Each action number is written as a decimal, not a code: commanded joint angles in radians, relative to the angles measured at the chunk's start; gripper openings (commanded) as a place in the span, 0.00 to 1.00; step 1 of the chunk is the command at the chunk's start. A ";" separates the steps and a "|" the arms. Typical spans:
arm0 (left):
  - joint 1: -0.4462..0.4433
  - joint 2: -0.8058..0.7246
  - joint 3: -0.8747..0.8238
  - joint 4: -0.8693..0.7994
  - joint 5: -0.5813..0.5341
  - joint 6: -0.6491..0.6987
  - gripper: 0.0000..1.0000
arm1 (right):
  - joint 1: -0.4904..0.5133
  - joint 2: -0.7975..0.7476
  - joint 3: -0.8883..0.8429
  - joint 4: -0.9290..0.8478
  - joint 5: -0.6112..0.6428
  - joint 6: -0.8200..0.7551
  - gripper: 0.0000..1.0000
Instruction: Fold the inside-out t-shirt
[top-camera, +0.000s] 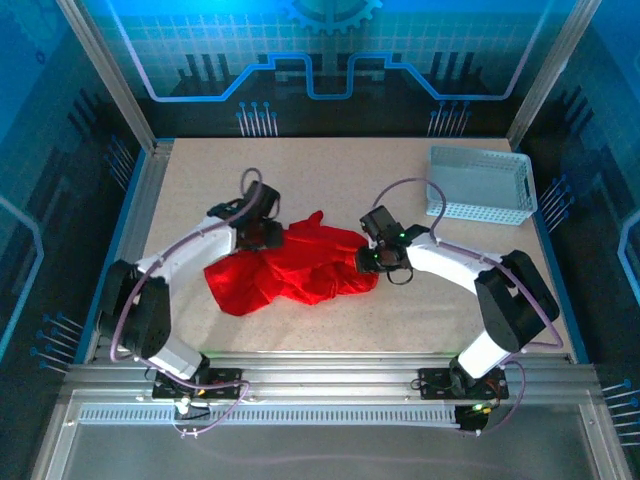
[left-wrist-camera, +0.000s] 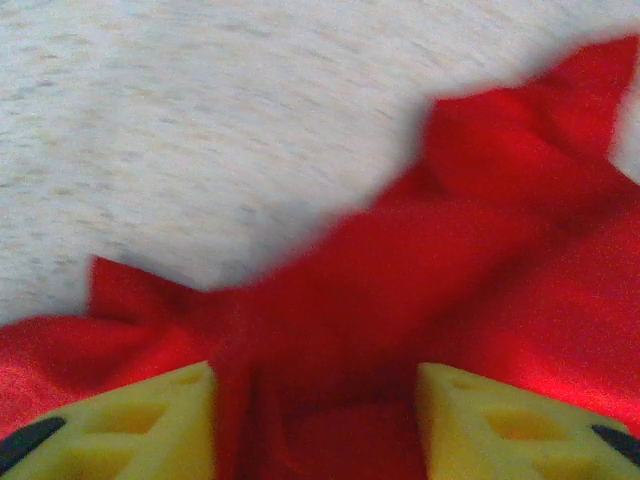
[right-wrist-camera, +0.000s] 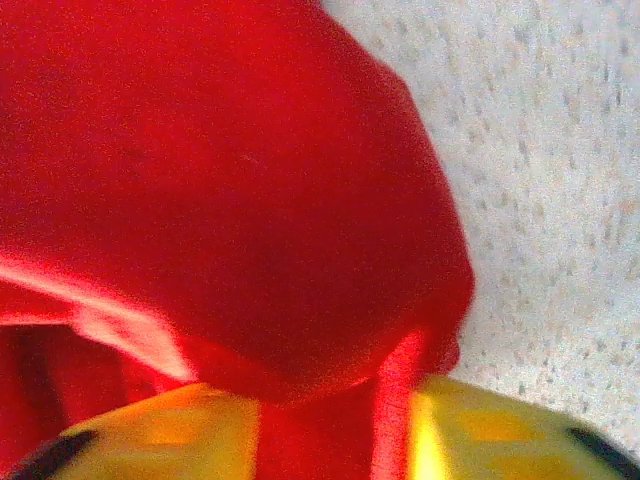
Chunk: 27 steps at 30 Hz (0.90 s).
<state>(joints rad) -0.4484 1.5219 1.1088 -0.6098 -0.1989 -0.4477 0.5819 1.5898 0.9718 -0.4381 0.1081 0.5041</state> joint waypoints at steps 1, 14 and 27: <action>-0.132 -0.130 -0.005 -0.001 -0.059 0.008 0.60 | 0.010 -0.069 0.049 -0.011 0.030 -0.026 0.20; -0.374 0.152 0.083 -0.011 -0.177 0.106 0.86 | 0.004 -0.277 0.040 -0.107 0.038 -0.046 0.26; -0.276 0.144 0.032 0.083 -0.178 0.018 0.00 | 0.002 -0.061 -0.077 0.021 -0.063 0.142 0.56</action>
<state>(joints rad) -0.7647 1.7386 1.1748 -0.5827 -0.4374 -0.4007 0.5758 1.5043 0.8970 -0.4656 0.0814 0.6006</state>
